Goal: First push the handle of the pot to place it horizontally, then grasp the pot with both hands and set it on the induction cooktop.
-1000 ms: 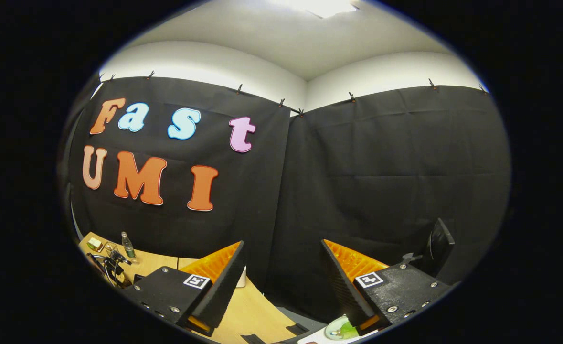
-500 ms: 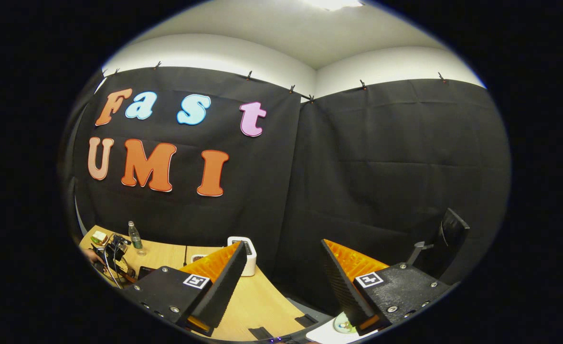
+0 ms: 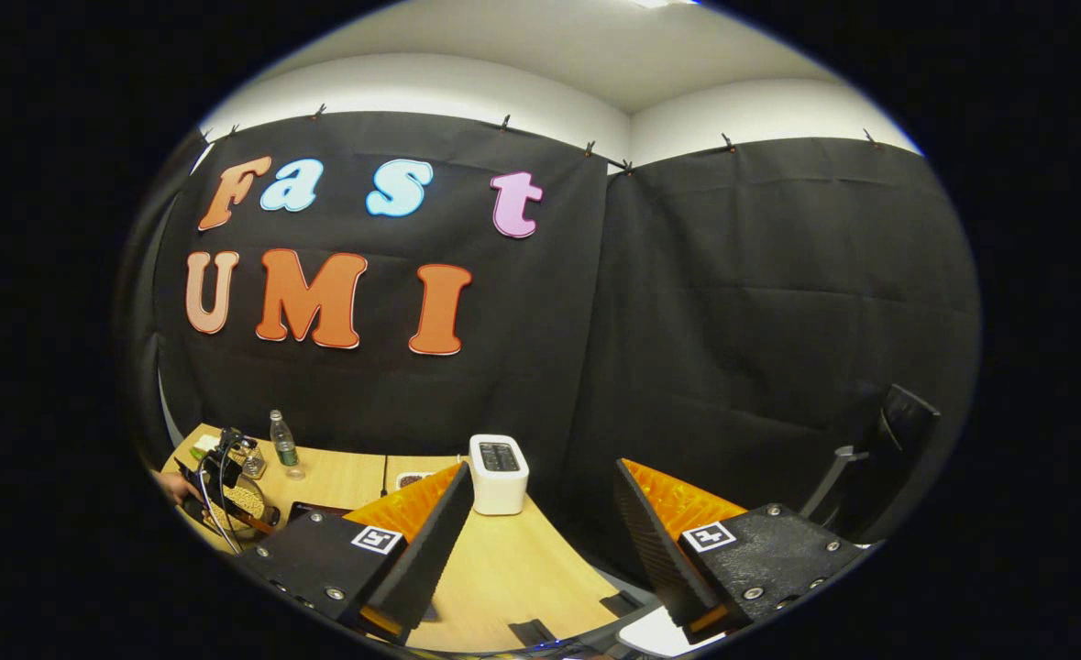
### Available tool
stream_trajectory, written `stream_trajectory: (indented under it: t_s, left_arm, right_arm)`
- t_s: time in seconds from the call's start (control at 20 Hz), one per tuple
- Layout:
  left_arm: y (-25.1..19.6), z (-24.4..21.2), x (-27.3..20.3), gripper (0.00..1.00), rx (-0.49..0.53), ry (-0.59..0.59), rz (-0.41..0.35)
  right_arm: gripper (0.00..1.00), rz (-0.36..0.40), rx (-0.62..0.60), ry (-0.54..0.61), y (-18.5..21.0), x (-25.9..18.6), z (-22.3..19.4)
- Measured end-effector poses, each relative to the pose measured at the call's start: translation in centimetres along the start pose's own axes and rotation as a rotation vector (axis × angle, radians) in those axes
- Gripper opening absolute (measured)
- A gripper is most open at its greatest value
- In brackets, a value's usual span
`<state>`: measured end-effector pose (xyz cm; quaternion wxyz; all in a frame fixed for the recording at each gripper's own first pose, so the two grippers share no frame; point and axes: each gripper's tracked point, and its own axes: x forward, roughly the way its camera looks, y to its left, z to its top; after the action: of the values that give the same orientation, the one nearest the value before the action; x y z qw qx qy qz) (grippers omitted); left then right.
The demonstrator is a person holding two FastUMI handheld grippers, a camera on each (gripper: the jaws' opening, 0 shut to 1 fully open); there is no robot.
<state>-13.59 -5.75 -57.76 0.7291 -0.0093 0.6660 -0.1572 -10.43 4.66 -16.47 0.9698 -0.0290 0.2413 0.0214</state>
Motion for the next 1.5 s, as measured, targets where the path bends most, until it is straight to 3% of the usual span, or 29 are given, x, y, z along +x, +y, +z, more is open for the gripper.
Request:
stream_trajectory:
  t_s: [0.2, 0.4, 0.55, 0.8, 0.95, 1.0, 1.05, 1.1, 1.15, 1.25, 1.5]
  left_arm:
    - [3.9, -0.1, -4.1, 0.02, 0.018, -0.085, 0.04]
    - [8.8, -0.7, -8.2, 0.02, -0.006, -0.137, 0.08]
    - [14.5, -1.5, -10.8, 0.02, -0.013, -0.161, 0.193]
    - [19.9, -2.8, -12.1, 0.02, -0.057, -0.167, 0.263]
    - [20.7, -3.2, -12.2, 0.03, -0.088, -0.169, 0.258]
    - [20.9, -3.0, -12.4, 0.13, -0.093, -0.172, 0.256]
    - [21.2, -3.0, -12.4, 0.35, -0.098, -0.173, 0.263]
    - [21.7, -3.0, -12.5, 0.42, -0.097, -0.168, 0.279]
    - [22.2, -2.9, -12.7, 0.65, -0.09, -0.17, 0.299]
    - [23.2, -2.6, -13.1, 0.81, -0.078, -0.181, 0.327]
    - [25.7, -2.1, -12.4, 0.85, -0.077, -0.179, 0.367]
  right_arm:
    - [0.95, 0.084, 0.012, 0.069, 5.3, 2.2, -2.8]
    - [0.95, 0.205, 0.023, 0.158, 13.3, 4.4, -6.0]
    - [0.96, 0.284, 0.015, 0.228, 19.3, 5.5, -8.3]
    - [0.96, 0.392, -0.012, 0.289, 27.7, 6.3, -10.1]
    - [0.96, 0.473, -0.039, 0.371, 32.4, 6.2, -13.0]
    - [0.96, 0.502, -0.048, 0.404, 33.7, 6.0, -14.0]
    - [0.96, 0.528, -0.056, 0.435, 35.2, 5.9, -15.0]
    - [0.96, 0.554, -0.064, 0.467, 36.5, 5.7, -16.0]
    - [0.96, 0.578, -0.069, 0.496, 38.0, 6.0, -16.9]
    - [0.96, 0.615, -0.076, 0.552, 40.4, 6.1, -18.8]
    - [0.96, 0.666, -0.105, 0.67, 44.9, 6.2, -22.7]
